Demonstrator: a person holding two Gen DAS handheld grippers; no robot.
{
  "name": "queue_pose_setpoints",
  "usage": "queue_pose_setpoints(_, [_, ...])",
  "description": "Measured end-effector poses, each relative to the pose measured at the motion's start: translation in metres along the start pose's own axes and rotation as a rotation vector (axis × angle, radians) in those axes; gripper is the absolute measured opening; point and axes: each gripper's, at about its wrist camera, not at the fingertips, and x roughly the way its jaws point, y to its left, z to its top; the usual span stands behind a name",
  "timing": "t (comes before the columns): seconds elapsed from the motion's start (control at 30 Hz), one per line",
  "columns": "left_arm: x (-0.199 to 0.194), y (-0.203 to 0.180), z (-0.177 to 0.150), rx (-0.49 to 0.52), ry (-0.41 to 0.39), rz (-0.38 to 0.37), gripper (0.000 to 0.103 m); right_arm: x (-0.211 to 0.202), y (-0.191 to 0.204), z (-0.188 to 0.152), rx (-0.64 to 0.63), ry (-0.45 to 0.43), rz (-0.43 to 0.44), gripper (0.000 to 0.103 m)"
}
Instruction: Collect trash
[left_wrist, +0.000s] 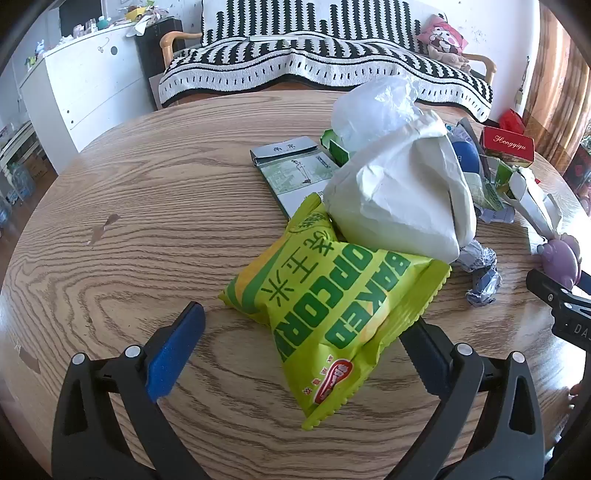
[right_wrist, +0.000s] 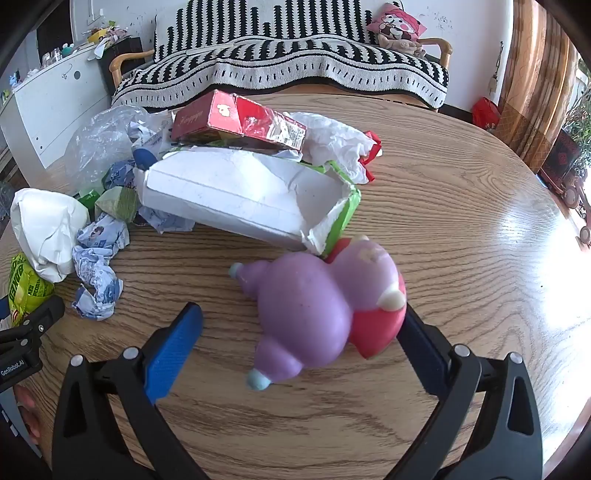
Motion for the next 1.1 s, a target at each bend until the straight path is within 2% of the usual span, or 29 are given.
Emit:
queue_pose_setpoints(0.87, [0.0012, -0.0002, 0.0013, -0.019, 0.005, 0.014, 0.098, 0.0007, 0.0003, 0.0003, -0.001, 0.007, -0.001, 0.098])
queue_pose_setpoints(1.03, [-0.0015, 0.0033, -0.0009, 0.008, 0.005, -0.013, 0.098, -0.0012, -0.0006, 0.0002, -0.010, 0.006, -0.003, 0.097])
queue_pose_setpoints(1.1, [-0.0045, 0.0077, -0.0016, -0.013, 0.009, -0.038, 0.098, -0.0075, 0.0014, -0.0007, -0.047, -0.015, -0.016, 0.097])
